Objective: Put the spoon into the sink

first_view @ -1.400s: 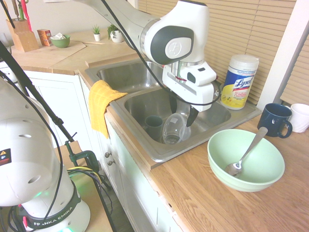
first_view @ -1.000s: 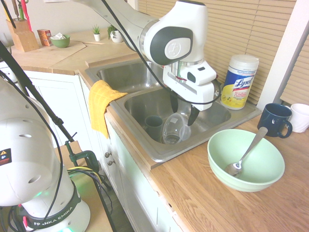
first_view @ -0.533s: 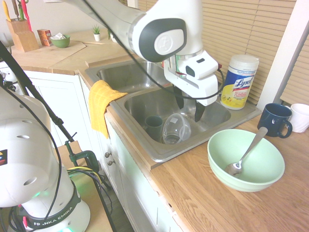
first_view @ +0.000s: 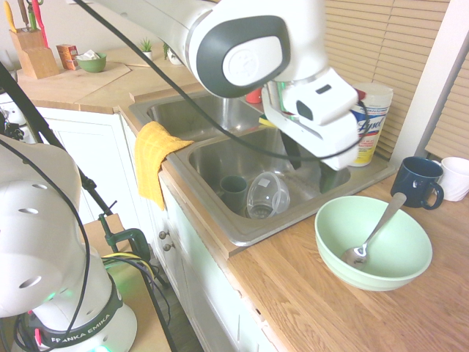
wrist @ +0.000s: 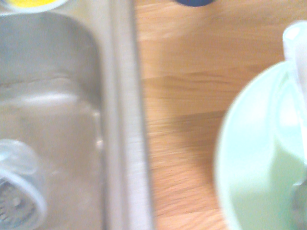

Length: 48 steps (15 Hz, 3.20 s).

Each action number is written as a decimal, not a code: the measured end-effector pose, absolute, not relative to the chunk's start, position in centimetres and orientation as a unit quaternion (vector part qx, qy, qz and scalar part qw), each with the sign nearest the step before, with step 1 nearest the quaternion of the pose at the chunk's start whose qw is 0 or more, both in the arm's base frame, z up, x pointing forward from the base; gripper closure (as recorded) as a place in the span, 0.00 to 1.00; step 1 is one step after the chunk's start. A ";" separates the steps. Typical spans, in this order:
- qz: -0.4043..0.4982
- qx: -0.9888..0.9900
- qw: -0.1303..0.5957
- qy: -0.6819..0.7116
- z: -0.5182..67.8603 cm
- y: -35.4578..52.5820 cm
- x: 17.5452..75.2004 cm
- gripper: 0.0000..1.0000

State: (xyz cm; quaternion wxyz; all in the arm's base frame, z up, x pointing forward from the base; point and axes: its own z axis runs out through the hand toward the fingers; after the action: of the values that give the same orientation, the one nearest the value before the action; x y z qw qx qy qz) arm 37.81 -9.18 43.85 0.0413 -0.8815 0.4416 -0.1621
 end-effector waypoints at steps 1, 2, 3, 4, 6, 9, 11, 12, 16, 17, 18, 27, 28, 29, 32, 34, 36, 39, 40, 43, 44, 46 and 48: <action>-0.163 -0.880 0.041 0.445 43.5 -10.1 37.9 0.00; -0.164 -0.879 0.040 0.447 43.0 -10.7 38.1 0.00; -0.164 -0.878 0.039 0.448 42.5 -11.2 38.4 0.00; -0.161 -0.879 0.040 0.447 41.9 -11.6 38.9 0.00; -0.159 -0.884 0.039 0.438 40.9 -12.2 39.7 0.00; -0.171 -0.891 0.036 0.419 39.8 -12.6 40.8 0.00; -0.179 -0.892 0.036 0.412 39.6 -12.8 41.1 0.00; -0.182 -0.892 0.038 0.411 39.7 -12.9 41.1 0.00; -0.189 -0.886 0.054 0.420 39.9 -15.1 40.4 0.00; -0.189 -0.884 0.058 0.424 39.8 -15.8 40.2 0.00; -0.190 -0.883 0.060 0.426 39.8 -16.3 40.0 0.00; -0.222 -0.881 0.060 0.413 37.4 -17.9 42.0 1.00; -0.223 -0.880 0.062 0.414 36.9 -18.0 42.3 1.00; -0.222 -0.880 0.065 0.414 36.4 -18.2 42.7 1.00; -0.222 -0.880 0.073 0.414 35.5 -18.4 43.7 1.00; -0.226 -0.878 0.078 0.416 35.5 -18.7 44.2 1.00; -0.228 -0.876 0.079 0.418 35.3 -18.9 44.3 1.00; -0.222 -0.875 0.082 0.422 34.5 -18.8 44.5 1.00; -0.220 -0.875 0.083 0.423 34.2 -18.7 44.6 1.00; -0.218 -0.874 0.087 0.426 33.8 -18.8 44.6 1.00; -0.218 -0.874 0.088 0.426 33.8 -18.9 44.5 1.00; -0.217 -0.873 0.089 0.427 33.6 -18.9 44.5 1.00; -0.218 -0.872 0.092 0.428 33.6 -19.1 44.6 1.00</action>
State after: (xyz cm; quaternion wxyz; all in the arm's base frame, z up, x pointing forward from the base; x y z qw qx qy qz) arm 44.61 -19.09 33.57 0.0916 -0.8720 0.4284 -0.2184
